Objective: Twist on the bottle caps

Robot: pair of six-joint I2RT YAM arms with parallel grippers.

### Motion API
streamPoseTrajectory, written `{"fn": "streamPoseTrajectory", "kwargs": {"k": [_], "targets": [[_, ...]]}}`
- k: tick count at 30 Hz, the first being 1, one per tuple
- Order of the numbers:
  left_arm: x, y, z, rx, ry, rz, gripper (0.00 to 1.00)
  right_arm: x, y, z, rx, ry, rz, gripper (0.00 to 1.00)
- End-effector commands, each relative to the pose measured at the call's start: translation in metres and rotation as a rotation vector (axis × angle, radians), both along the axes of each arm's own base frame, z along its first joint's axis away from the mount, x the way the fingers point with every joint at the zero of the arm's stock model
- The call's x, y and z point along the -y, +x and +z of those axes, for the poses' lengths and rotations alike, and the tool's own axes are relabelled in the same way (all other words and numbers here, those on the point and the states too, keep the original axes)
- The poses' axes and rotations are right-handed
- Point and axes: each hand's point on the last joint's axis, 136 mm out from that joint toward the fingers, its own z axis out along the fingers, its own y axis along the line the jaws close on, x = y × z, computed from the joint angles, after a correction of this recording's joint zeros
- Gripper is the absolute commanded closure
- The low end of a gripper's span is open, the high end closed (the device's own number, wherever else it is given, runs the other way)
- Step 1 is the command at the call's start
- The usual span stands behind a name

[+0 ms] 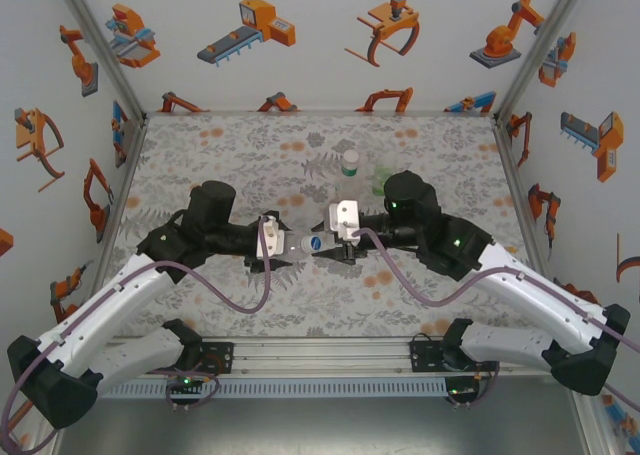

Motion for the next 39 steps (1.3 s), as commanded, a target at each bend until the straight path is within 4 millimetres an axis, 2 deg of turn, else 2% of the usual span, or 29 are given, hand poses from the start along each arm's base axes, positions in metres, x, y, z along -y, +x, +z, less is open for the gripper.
{"fn": "streamPoseTrajectory", "kwargs": {"k": [1,8,10,13,15,17,18,23,30,33,35,37,39], "targets": [[0.003,-0.006,0.012,0.017,-0.024,-0.041,1.0,-0.001,-0.005,0.013,0.076,0.049,0.032,0.55],[0.002,-0.003,0.01,0.012,-0.016,-0.028,1.0,-0.005,-0.007,0.01,0.074,0.054,0.041,0.56],[0.002,-0.003,0.011,0.015,-0.018,-0.028,1.0,-0.005,-0.006,0.008,0.073,0.05,0.037,0.58],[0.002,-0.002,0.011,0.019,-0.015,-0.02,1.0,-0.005,-0.003,0.007,0.076,0.046,0.021,0.7],[0.001,0.0,0.012,0.024,-0.013,-0.009,1.0,-0.005,-0.001,0.006,0.07,0.046,0.0,0.82],[0.001,0.004,0.012,0.035,-0.013,0.013,1.0,-0.004,0.004,0.007,0.053,0.056,-0.038,0.98],[0.0,0.008,0.012,0.042,-0.01,0.033,1.0,-0.004,0.008,0.007,0.033,0.061,-0.064,1.0],[-0.005,0.025,0.013,0.098,-0.009,0.136,1.0,-0.006,0.027,0.007,-0.147,0.127,-0.21,1.0],[-0.01,0.038,0.015,0.146,-0.025,0.219,0.99,-0.008,0.038,0.009,-0.348,0.245,-0.298,1.0],[-0.009,0.039,0.016,0.144,-0.035,0.224,0.59,-0.009,0.04,0.008,-0.331,0.229,-0.307,1.0],[-0.008,0.039,0.016,0.145,-0.041,0.22,0.4,-0.009,0.043,0.006,-0.315,0.207,-0.325,1.0],[-0.008,0.038,0.016,0.143,-0.043,0.218,0.28,-0.008,0.046,0.003,-0.3,0.179,-0.342,1.0],[-0.008,0.038,0.016,0.146,-0.045,0.218,0.23,-0.007,0.05,0.001,-0.291,0.159,-0.368,1.0]]}}
